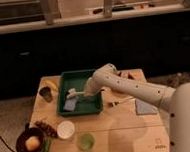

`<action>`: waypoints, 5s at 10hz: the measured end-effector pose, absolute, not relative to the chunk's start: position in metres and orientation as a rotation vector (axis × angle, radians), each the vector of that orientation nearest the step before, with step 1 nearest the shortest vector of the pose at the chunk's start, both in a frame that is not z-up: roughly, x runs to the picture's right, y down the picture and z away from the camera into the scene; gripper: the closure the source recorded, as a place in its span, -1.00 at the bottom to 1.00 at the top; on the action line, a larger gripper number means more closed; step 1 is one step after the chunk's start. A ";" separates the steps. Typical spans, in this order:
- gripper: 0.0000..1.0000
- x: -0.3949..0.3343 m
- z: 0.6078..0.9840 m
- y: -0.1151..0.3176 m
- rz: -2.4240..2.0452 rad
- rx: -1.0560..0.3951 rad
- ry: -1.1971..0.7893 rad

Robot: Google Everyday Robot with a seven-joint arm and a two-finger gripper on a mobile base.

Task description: Place brush in tray

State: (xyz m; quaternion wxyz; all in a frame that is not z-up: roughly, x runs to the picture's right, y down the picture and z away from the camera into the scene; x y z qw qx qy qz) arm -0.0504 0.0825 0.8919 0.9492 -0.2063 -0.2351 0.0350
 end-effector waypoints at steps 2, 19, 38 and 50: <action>-0.18 -0.051 0.892 0.082 0.065 -0.419 -0.476; -0.60 -0.033 0.873 0.062 0.035 -0.415 -0.483; -0.60 0.031 0.852 0.041 0.106 -0.400 -0.449; -0.60 0.031 0.853 0.042 0.107 -0.401 -0.449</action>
